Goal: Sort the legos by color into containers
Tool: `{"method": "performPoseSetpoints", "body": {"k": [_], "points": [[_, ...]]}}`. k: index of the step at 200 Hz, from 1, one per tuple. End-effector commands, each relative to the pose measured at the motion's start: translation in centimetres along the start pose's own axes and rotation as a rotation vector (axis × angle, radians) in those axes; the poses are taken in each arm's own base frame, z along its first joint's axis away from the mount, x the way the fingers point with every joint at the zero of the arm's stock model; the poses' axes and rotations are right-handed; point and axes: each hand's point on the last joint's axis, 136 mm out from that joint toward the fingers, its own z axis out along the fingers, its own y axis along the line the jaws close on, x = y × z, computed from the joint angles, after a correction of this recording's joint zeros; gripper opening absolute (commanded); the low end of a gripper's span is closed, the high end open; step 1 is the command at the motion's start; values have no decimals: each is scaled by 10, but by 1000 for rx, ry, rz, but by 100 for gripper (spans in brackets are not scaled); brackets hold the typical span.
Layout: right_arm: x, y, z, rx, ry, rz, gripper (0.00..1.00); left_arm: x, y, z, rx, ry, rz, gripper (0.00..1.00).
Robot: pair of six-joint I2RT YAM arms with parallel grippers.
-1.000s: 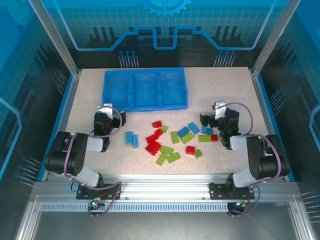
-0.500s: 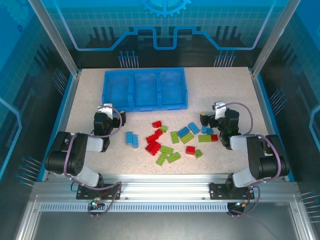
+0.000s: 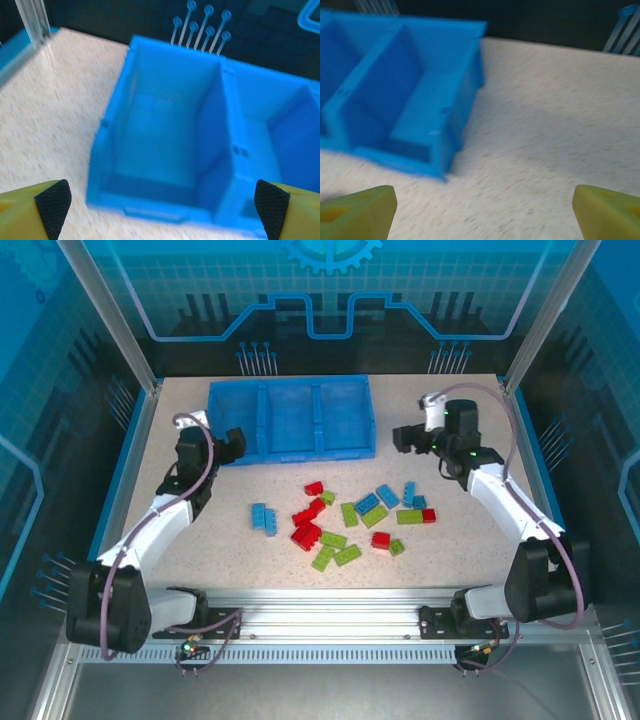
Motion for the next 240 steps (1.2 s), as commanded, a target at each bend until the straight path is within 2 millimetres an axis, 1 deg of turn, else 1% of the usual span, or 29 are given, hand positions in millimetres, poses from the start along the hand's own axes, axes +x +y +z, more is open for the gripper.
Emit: {"method": "performPoseSetpoints", "body": {"k": [1, 13, 26, 40, 41, 43, 55, 68, 85, 98, 114, 121, 141, 174, 201, 214, 240], "points": [[74, 54, -1, -121, 327, -31, 92, 65, 16, -12, -73, 216, -73, 99], [84, 78, 1, -152, 361, -46, 92, 76, 12, -16, -54, 245, -101, 99], [92, 106, 6, -198, 390, -39, 92, 87, 7, -20, -36, 272, -89, 99], [96, 132, 12, -224, 412, -22, 91, 96, 8, -22, -58, 296, -69, 99], [99, 134, 14, -225, 420, -22, 91, 96, 9, -22, -59, 297, -69, 99], [97, 138, 15, -231, 415, -24, 91, 98, 9, -22, -60, 301, -68, 99], [101, 162, 27, -248, 426, -53, 91, 103, 9, -22, -57, 312, -71, 99], [105, 177, 41, -225, 454, -75, 91, 109, 8, -22, -51, 321, -79, 99], [114, 193, 60, -214, 505, -92, 92, 114, 12, -23, -62, 325, -97, 99], [119, 198, 73, -182, 523, -106, 93, 117, 14, -24, -67, 327, -109, 99], [121, 199, 86, -163, 537, -77, 94, 121, 14, -25, -60, 331, -116, 99], [120, 203, 90, -174, 538, -66, 94, 123, 15, -25, -62, 333, -119, 99], [124, 213, 101, -189, 563, -47, 96, 129, 18, -25, -68, 342, -112, 99], [125, 216, 118, -152, 566, -59, 96, 131, 20, -25, -71, 342, -99, 99], [133, 214, 128, -111, 599, -85, 95, 128, 19, -26, -70, 333, -99, 99], [135, 212, 132, -93, 607, -95, 95, 127, 19, -25, -69, 329, -100, 99], [136, 214, 138, -90, 617, -102, 93, 124, 18, -24, -65, 318, -109, 99]]}}
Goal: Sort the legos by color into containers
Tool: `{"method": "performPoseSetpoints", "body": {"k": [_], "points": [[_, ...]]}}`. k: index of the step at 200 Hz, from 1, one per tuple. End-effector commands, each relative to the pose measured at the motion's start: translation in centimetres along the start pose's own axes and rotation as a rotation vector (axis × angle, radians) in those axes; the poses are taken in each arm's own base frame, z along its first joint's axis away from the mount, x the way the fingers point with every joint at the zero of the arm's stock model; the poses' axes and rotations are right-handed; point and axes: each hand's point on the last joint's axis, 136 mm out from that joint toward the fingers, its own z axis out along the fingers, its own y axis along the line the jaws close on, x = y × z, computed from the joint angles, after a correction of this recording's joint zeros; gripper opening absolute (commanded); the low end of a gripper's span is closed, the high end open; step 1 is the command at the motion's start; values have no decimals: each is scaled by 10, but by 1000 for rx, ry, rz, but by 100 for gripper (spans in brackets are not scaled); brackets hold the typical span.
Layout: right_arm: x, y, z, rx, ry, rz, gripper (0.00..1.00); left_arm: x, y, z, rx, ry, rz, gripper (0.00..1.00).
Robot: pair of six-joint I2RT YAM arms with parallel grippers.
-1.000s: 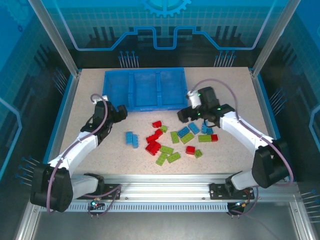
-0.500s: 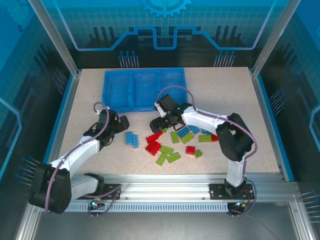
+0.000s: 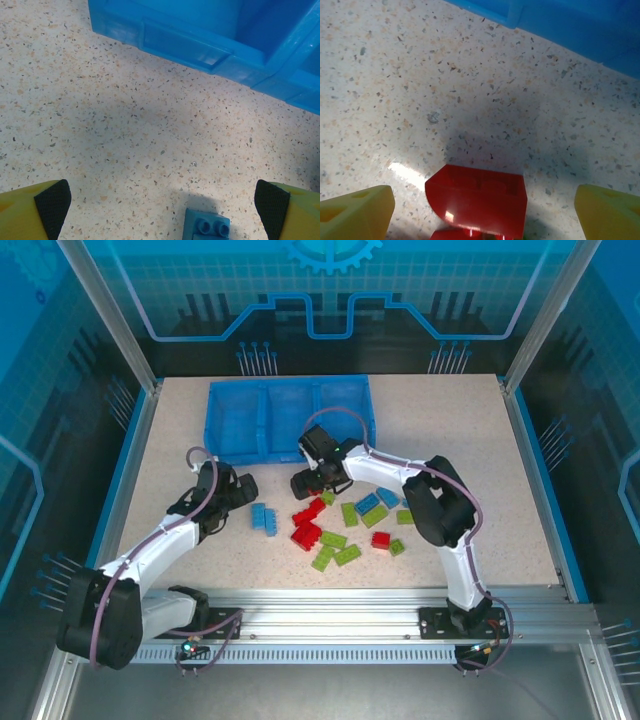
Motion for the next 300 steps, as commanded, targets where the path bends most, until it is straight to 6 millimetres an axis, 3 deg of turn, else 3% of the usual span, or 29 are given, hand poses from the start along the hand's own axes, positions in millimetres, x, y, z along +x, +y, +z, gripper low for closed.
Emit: {"method": "performPoseSetpoints", "body": {"k": [1, 73, 125, 175, 207, 239, 265, 300], "points": [[4, 3, 6, 32, 40, -8, 93, -2, -3, -2, 18, -20, -6, 99], [9, 9, 21, 34, 81, -26, 86, 1, 1, -2, 2, -13, 3, 99], [6, 11, 19, 44, 66, -34, 68, 2, 3, -2, -4, -13, -4, 99], [-8, 18, -8, 18, 8, -14, 49, 3, 3, -1, -6, -11, -5, 99], [-21, 23, -28, 7, -26, -14, 47, 4, 4, -1, -7, -6, -5, 99], [-44, 25, -62, -5, -108, -27, 47, 4, 2, -1, 2, -6, -10, 99], [-72, 5, -93, 30, -195, -25, 47, 4, -1, -1, 11, 4, -5, 99], [-101, -57, -108, 114, -256, 51, 47, 8, -6, -1, 2, 39, 16, 99]]}}
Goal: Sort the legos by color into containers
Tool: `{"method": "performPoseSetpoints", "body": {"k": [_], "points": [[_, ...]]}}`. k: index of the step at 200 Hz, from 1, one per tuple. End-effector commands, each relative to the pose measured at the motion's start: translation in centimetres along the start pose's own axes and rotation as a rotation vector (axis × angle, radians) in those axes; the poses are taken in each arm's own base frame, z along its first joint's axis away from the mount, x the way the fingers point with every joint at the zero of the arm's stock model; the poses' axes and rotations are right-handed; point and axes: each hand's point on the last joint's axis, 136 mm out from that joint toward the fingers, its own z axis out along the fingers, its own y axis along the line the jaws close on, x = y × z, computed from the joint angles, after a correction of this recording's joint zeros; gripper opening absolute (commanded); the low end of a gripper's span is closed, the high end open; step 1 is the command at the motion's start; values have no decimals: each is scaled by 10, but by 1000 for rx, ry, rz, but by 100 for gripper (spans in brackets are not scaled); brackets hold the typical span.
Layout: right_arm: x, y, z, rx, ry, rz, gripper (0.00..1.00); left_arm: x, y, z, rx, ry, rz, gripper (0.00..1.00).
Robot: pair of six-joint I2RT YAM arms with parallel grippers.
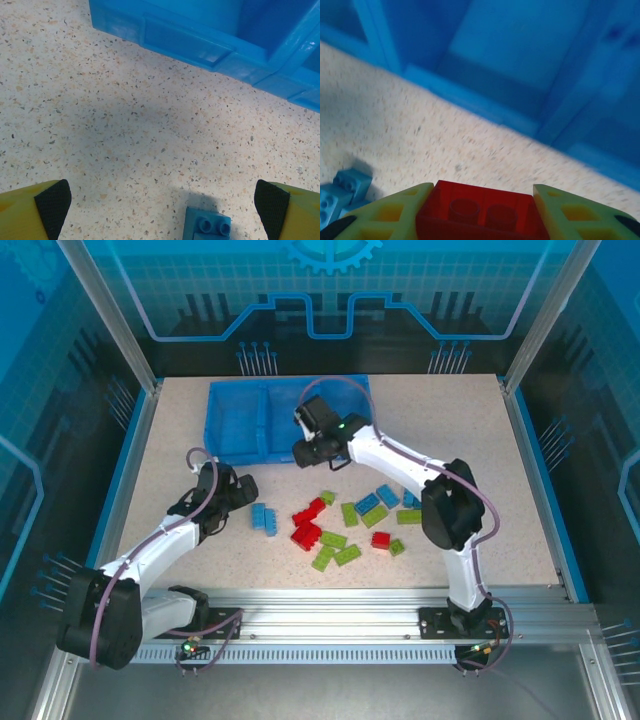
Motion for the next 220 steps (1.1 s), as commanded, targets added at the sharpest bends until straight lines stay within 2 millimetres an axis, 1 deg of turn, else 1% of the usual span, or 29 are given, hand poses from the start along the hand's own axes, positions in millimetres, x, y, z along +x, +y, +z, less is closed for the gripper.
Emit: {"method": "performPoseSetpoints", "body": {"k": [1, 24, 39, 58, 69, 101, 109, 118, 120, 125, 148, 178, 185, 187, 191, 208, 220], "points": [[-26, -56, -16, 95, -52, 45, 47, 5, -7, -1, 3, 32, 17, 99], [-35, -90, -8, 143, -49, 77, 47, 11, -16, 0, 31, 52, 30, 99], [-37, -106, 2, 165, -39, 99, 47, 16, -22, 2, 48, 67, 35, 99], [-36, -120, 17, 181, -21, 128, 47, 22, -29, 3, 62, 91, 35, 99], [-34, -124, 26, 166, 1, 145, 47, 24, -34, 4, 74, 103, 31, 99], [-30, -119, 49, 140, 59, 124, 48, 35, -43, 6, 87, 138, 43, 99], [-29, -121, 53, 145, 70, 124, 48, 37, -44, 7, 89, 147, 45, 99], [-32, -123, 50, 151, 65, 130, 48, 40, -46, 7, 94, 157, 43, 98], [-26, -126, 59, 155, 85, 134, 48, 41, -46, 7, 96, 160, 43, 97], [-22, -128, 64, 158, 97, 143, 48, 42, -47, 8, 98, 166, 41, 97], [-11, -144, 70, 191, 125, 179, 48, 49, -48, 8, 108, 191, 38, 90], [10, -165, 70, 239, 168, 195, 49, 57, -48, 10, 106, 207, 48, 88], [21, -169, 74, 249, 189, 198, 49, 58, -48, 10, 105, 210, 49, 86], [17, -169, 67, 250, 174, 197, 49, 58, -48, 10, 105, 211, 48, 86], [18, -171, 64, 254, 169, 197, 49, 58, -47, 10, 101, 213, 48, 85], [31, -177, 59, 266, 178, 190, 51, 60, -48, 11, 101, 218, 52, 79], [40, -182, 56, 276, 191, 187, 52, 61, -47, 10, 97, 221, 59, 78]]}}
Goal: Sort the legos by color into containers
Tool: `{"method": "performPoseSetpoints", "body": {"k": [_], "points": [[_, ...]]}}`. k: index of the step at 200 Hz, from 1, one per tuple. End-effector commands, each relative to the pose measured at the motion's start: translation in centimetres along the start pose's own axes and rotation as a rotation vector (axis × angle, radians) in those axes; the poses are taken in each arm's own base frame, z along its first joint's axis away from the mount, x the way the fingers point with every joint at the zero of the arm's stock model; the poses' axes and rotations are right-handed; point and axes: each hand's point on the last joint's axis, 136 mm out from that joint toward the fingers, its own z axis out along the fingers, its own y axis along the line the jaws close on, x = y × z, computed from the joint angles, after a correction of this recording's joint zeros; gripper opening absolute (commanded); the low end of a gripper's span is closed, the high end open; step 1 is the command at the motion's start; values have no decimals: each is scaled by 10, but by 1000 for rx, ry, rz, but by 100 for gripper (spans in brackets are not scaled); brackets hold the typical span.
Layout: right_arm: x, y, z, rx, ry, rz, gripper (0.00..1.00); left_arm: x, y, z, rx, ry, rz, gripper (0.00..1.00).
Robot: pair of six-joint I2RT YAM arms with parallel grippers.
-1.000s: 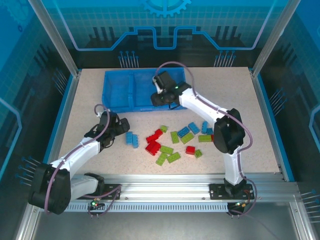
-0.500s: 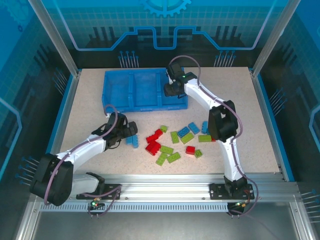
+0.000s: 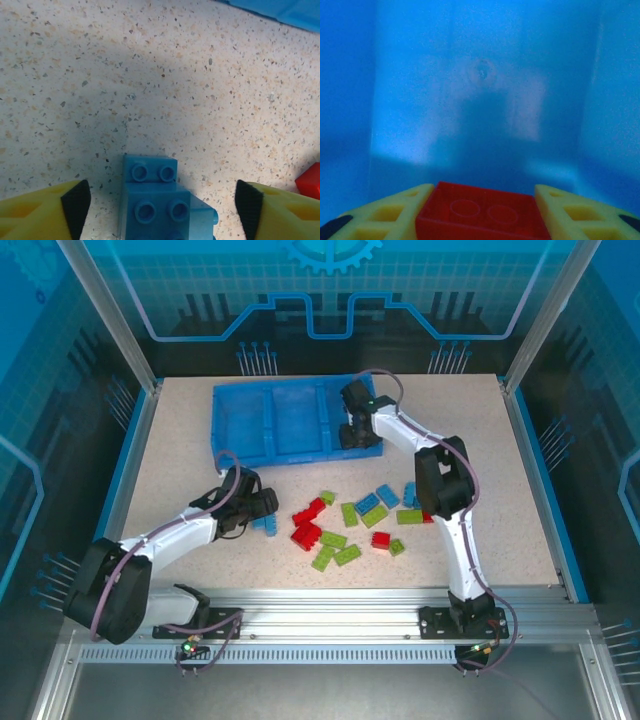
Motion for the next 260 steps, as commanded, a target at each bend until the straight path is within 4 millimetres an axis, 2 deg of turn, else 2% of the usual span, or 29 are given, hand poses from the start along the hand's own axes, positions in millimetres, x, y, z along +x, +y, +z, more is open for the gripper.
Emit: {"method": "performPoseSetpoints", "body": {"k": [1, 21, 57, 85, 117, 174, 214, 232, 260], "points": [[9, -27, -19, 50, 2, -2, 52, 4, -4, 0, 5, 23, -1, 78], [21, -36, -18, 59, 20, 5, 55, 7, -2, 0, -2, 29, 4, 76], [26, -42, -24, 61, 10, 16, 64, 8, -1, -5, 2, 16, 3, 65], [35, -42, -31, 57, 4, 19, 82, 10, -1, -6, 2, 18, 7, 61], [39, -42, -43, 53, -18, 23, 88, 17, 2, -3, -2, 38, 4, 58], [23, -32, -73, -12, -88, 52, 92, 20, 8, -3, -18, 35, 5, 54], [12, -25, -91, -44, -132, 63, 92, 18, 5, -3, -1, 26, 0, 39], [10, -24, -94, -50, -140, 63, 93, 16, 2, -4, 7, 23, 3, 35], [14, -25, -84, -42, -115, 57, 93, 15, 2, -6, 8, 16, 2, 34]]}}
